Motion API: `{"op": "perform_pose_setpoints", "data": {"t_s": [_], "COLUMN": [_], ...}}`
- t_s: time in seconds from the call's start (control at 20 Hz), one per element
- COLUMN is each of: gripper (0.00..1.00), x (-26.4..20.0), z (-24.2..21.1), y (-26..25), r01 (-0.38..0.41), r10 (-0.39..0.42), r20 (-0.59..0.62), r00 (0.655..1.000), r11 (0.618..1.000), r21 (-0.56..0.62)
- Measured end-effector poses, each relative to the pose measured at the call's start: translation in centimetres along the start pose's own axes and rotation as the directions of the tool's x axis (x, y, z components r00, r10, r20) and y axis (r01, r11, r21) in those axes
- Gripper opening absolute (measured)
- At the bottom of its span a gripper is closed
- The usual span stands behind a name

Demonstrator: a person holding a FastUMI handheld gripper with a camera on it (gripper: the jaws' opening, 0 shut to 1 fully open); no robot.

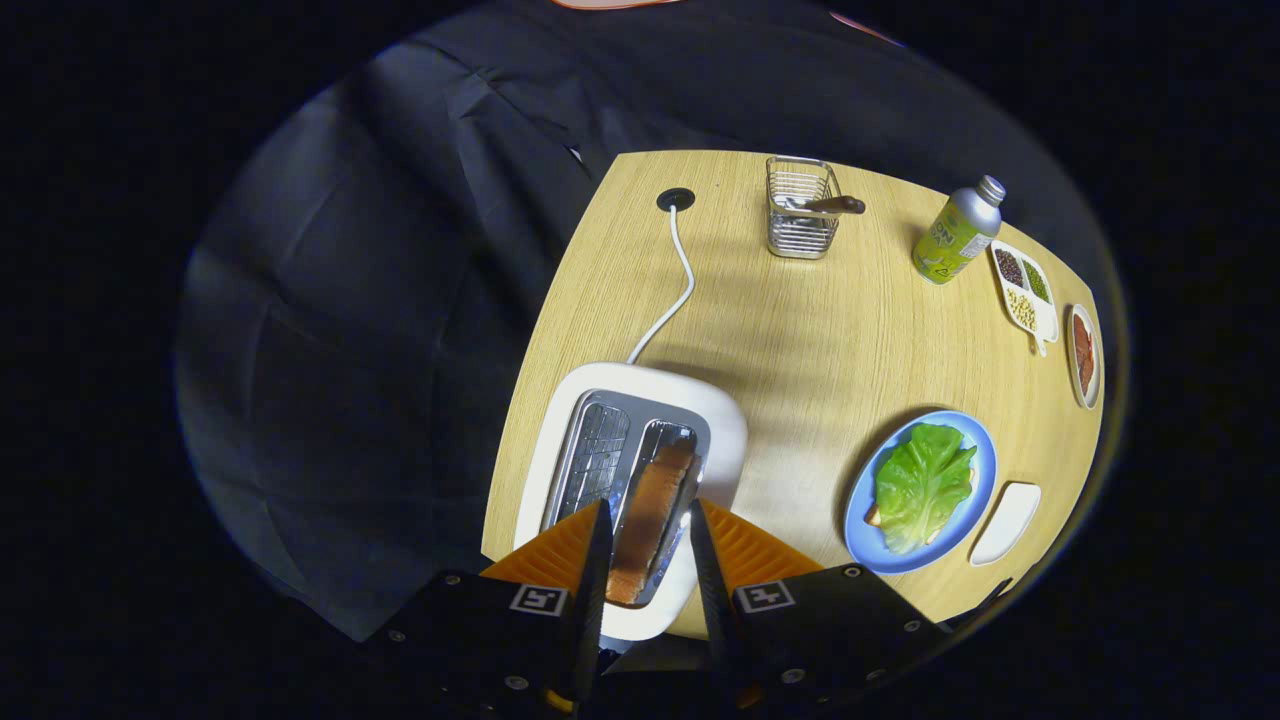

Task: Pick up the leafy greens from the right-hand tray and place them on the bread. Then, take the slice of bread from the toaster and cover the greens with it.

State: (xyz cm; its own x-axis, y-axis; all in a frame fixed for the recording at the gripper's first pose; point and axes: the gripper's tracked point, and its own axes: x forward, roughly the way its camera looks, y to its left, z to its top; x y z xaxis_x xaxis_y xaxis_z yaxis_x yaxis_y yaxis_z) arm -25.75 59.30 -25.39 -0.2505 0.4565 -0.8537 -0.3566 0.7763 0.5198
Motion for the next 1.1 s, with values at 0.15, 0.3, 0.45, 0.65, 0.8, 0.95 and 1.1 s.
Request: {"op": "perform_pose_setpoints", "data": {"t_s": [0.15, 0.3, 0.45, 0.65, 0.8, 0.95, 1.1], "gripper": [0.38, 0.31, 0.23, 0.15, 0.15, 0.15, 0.12], "x": [0.9, 1.4, 1.1, -1.1, -4.1, -7.1, -9.5], "z": [-0.1, -0.2, -0.2, -0.7, 0.0, 0.6, 0.7], "y": [0.0, -0.2, -0.2, 0.1, -0.8, -2.3, -4.1], "r01": [0.021, 0.040, 0.023, -0.070, -0.147, -0.220, -0.295], "r10": [-0.021, -0.040, -0.023, 0.070, 0.142, 0.203, 0.263], "r20": [-0.014, -0.013, 0.006, 0.043, 0.113, 0.181, 0.234], "r00": [1.000, 0.999, 1.000, 0.997, 0.983, 0.962, 0.936], "r11": [1.000, 0.999, 0.999, 0.998, 0.988, 0.972, 0.949], "r21": [0.008, 0.013, 0.026, 0.007, 0.038, 0.082, 0.113]}}
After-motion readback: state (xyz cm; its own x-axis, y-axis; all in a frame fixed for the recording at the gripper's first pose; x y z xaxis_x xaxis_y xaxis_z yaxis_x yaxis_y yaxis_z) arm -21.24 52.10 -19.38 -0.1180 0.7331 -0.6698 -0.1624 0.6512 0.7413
